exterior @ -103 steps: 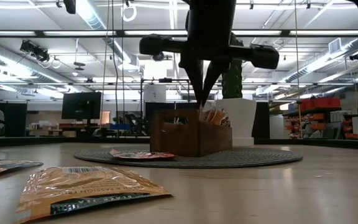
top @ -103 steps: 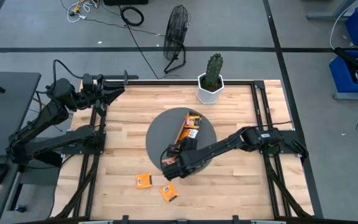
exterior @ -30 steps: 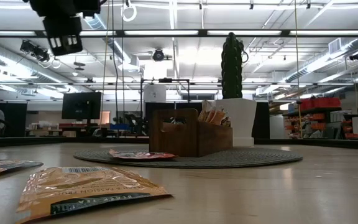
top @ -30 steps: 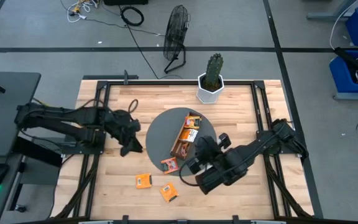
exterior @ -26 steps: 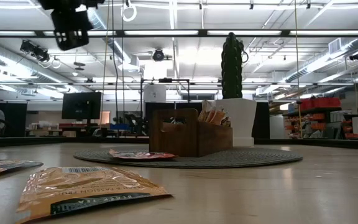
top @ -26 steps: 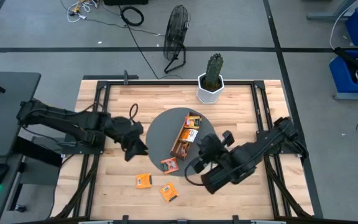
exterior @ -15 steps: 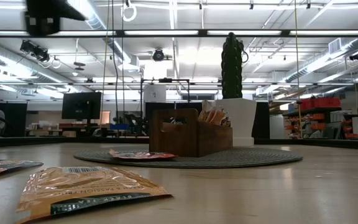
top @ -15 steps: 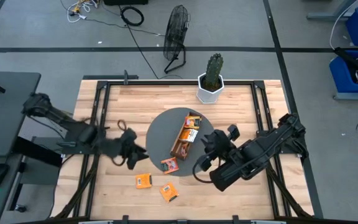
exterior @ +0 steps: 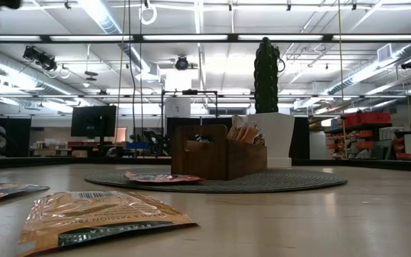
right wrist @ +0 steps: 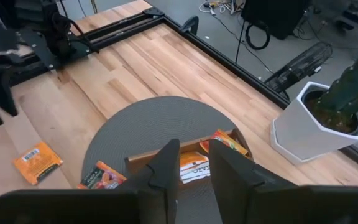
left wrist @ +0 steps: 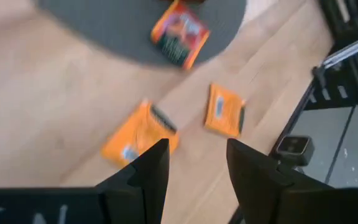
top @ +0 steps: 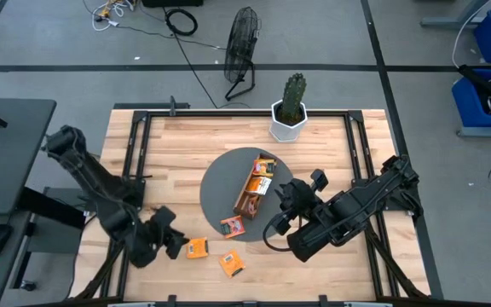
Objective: Pick & Place Tea
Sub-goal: Put the red tea bag into the bottom section of the wooden organizer
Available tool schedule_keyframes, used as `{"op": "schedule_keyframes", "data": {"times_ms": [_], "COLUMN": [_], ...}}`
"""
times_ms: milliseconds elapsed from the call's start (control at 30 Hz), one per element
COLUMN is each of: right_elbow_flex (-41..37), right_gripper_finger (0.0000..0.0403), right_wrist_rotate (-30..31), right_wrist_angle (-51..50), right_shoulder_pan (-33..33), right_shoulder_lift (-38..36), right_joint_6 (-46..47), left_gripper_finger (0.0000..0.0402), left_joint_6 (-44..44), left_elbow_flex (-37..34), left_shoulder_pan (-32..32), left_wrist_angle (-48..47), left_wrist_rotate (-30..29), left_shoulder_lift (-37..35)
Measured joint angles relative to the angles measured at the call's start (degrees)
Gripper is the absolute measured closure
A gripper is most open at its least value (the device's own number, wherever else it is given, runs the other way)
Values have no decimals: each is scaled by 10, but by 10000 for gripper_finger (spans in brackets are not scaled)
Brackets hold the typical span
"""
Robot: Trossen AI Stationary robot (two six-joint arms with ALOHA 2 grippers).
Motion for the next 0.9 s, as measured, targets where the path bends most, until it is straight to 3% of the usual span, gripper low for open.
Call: {"op": "schedule_keyframes", "data": {"times_ms": [367, 633, 900], "right_elbow_flex": [0, 0, 0], "right_gripper_finger": [313, 313, 313], "right_wrist_rotate": [-6, -30, -57], "right_wrist_angle": [0, 0, 0], "right_shoulder_pan": [0, 0, 0], "right_shoulder_lift": [0, 0, 1], "right_joint_6": [-4, 6, 31], "left_gripper_finger": [247, 261, 262], "left_joint_6": [-274, -284, -268], "left_elbow_flex": [0, 0, 0], "left_shoulder_pan": [-92, -80, -59], "left_wrist_angle": [3, 9, 82], "left_wrist_rotate": [8, -5, 6], "left_shoulder_lift": [117, 190, 240]}}
